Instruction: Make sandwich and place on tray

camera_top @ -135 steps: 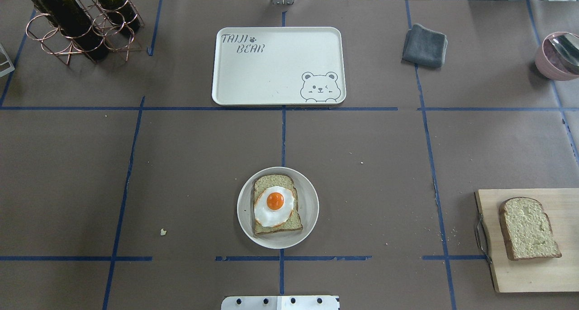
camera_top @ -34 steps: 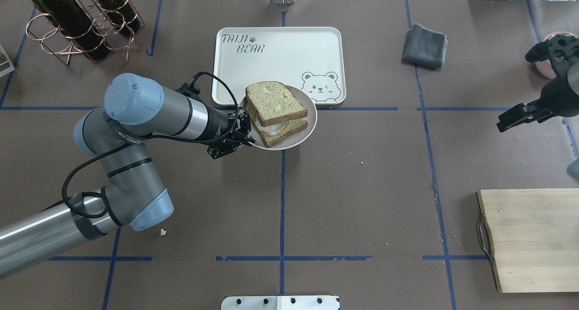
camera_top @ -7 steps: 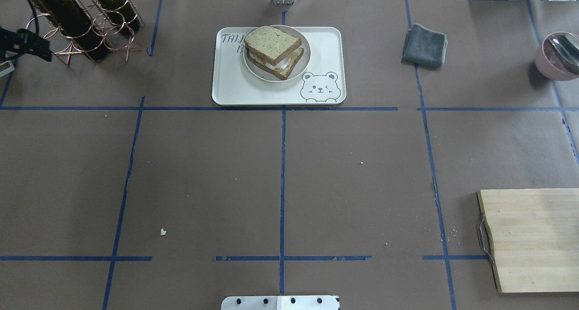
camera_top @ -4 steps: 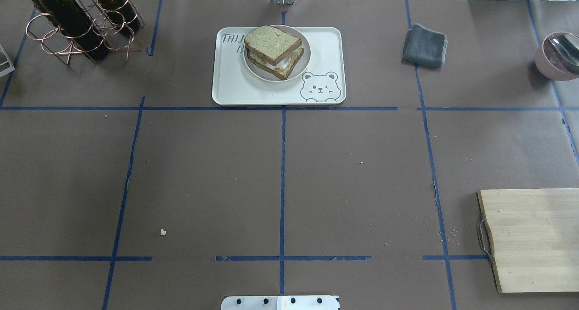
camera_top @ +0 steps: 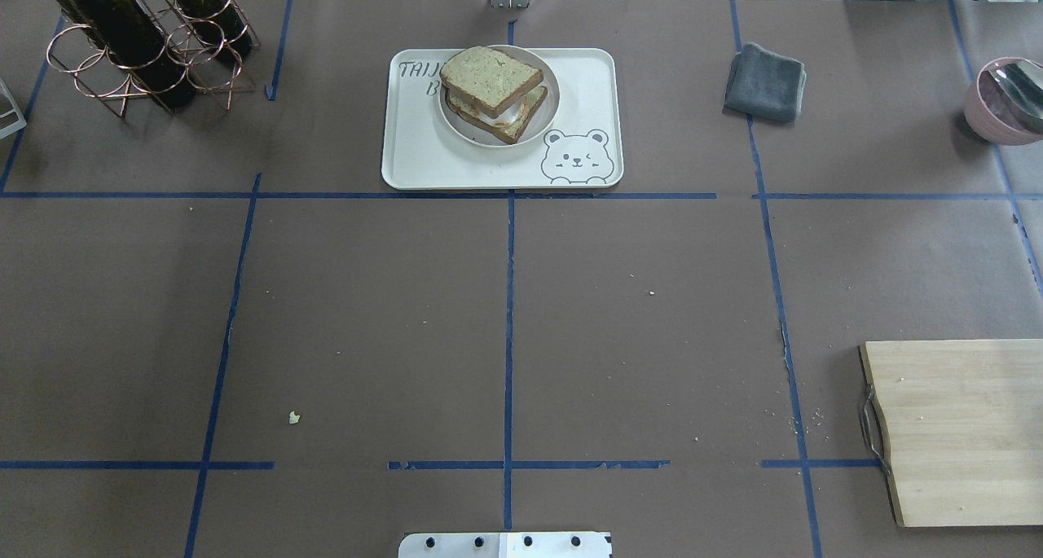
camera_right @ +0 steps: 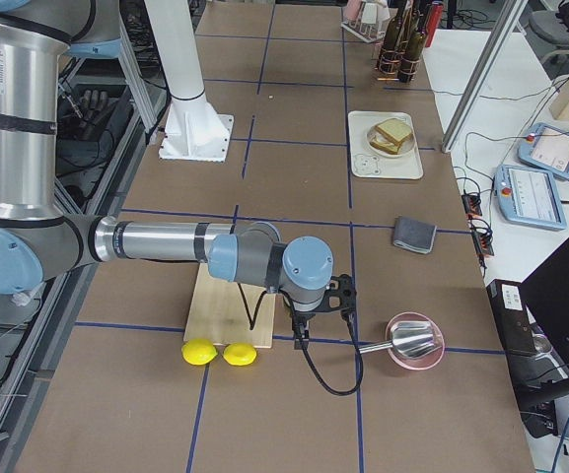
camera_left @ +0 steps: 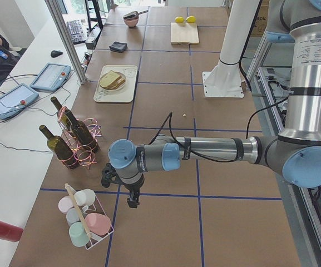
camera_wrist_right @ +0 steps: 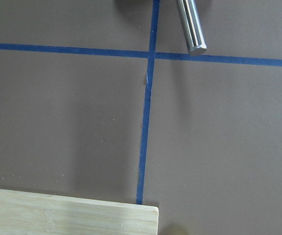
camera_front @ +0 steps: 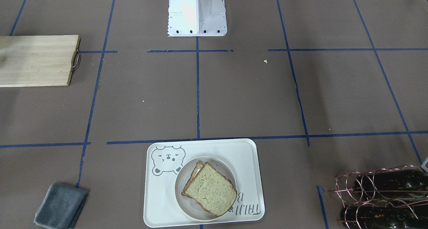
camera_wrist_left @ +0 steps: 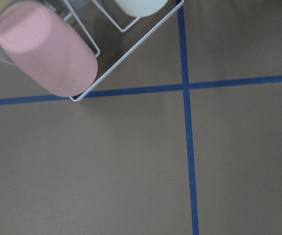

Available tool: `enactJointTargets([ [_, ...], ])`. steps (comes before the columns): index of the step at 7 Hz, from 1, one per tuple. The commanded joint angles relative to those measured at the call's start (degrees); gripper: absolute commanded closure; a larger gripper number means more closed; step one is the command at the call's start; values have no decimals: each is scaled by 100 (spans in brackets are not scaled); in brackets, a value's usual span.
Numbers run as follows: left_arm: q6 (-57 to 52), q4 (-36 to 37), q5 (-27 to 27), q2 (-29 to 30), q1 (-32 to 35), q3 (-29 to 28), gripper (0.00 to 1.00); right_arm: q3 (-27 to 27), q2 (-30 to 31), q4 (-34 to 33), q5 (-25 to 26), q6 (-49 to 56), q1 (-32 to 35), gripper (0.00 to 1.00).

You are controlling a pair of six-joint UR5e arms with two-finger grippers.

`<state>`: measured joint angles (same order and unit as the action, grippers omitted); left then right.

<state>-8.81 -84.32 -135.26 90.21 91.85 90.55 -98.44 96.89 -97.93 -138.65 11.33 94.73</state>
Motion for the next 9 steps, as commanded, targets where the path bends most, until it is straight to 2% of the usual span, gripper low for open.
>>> enactJointTargets([
  [1, 281, 56, -9, -99, 8, 504, 0, 9, 23, 11, 4, -8, 54, 0],
  [2, 536, 56, 17, -213, -1, 795, 0, 26, 23, 11, 22, 9, 54, 0],
  [5, 565, 48, 35, -214, -1, 780, 0, 27, -3, 11, 127, 18, 72, 0],
  [6, 556, 48, 35, -214, -1, 789, 0, -52, -82, 20, 362, 1, 81, 0],
  [9, 565, 39, 35, -205, -1, 815, 0, -158, -232, 29, 453, -562, 37, 0],
])
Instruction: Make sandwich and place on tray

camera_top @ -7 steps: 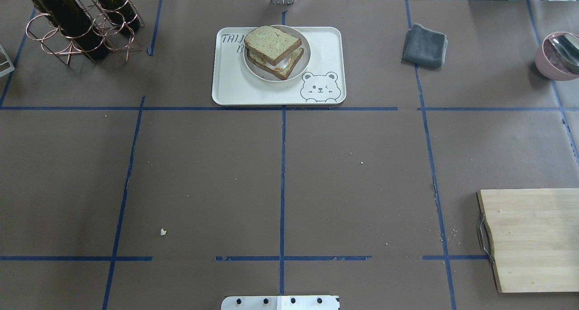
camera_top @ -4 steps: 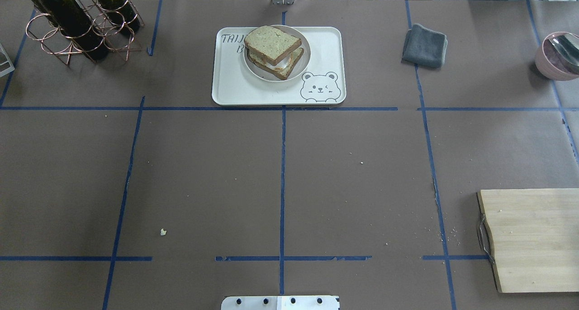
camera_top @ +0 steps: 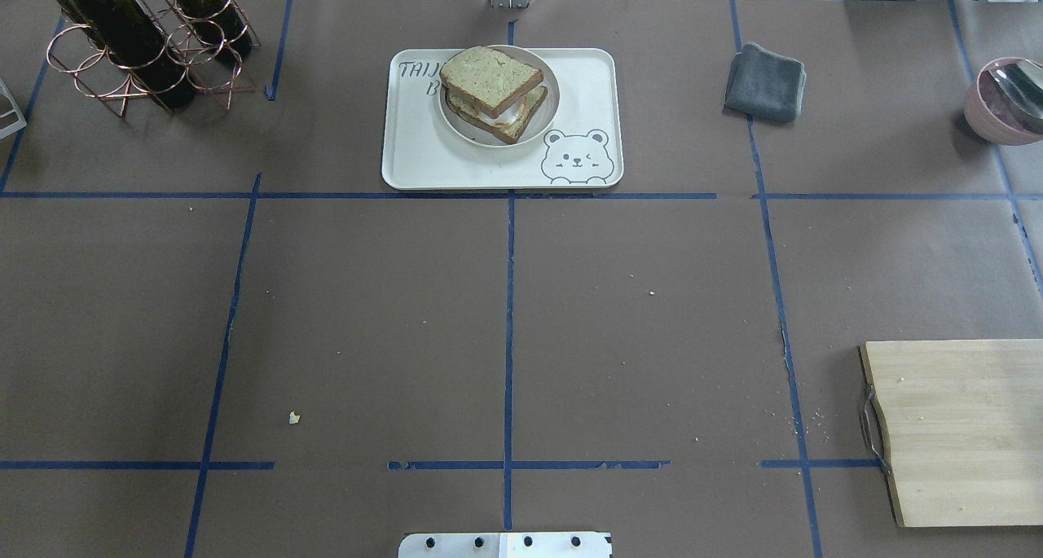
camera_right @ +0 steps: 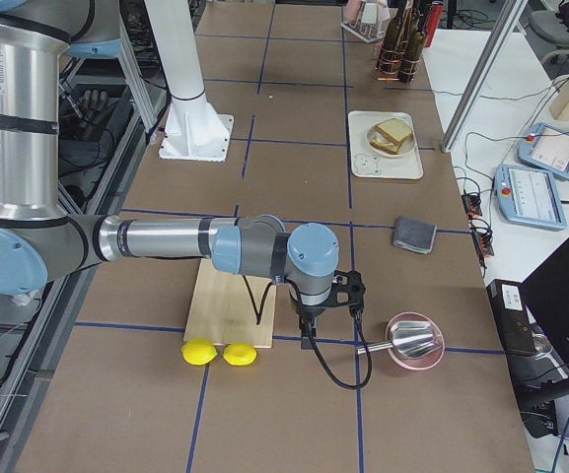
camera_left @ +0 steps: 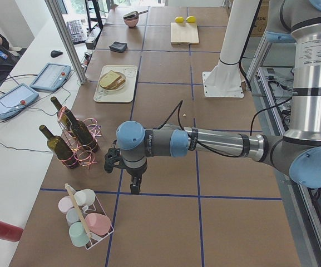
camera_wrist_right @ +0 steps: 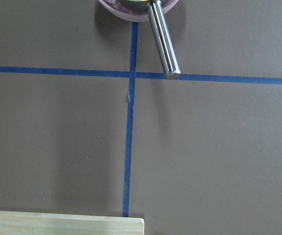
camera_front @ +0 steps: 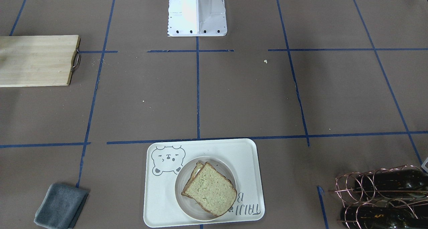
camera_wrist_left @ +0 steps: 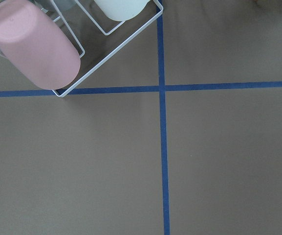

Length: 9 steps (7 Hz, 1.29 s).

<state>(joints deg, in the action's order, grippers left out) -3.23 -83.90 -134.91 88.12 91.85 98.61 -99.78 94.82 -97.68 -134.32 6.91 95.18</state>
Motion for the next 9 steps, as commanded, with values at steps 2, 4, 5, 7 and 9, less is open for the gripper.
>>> enactJointTargets([
  [2, 7, -3, -9, 3, 0, 27, 0, -16, -16, -5, -24, -155, -78, 0],
  [4, 7, 5, -9, 3, 0, 27, 0, 2, 80, -14, -42, -146, -183, 0],
  [5, 7, 5, -9, 3, 0, 36, 0, 2, 141, 125, -50, -146, -184, 0],
  [7, 7, 5, -9, 3, 0, 27, 0, -16, 212, 197, -103, -146, -184, 0],
  [9, 7, 5, -9, 3, 0, 27, 0, -16, 204, 197, -94, -155, -184, 0],
])
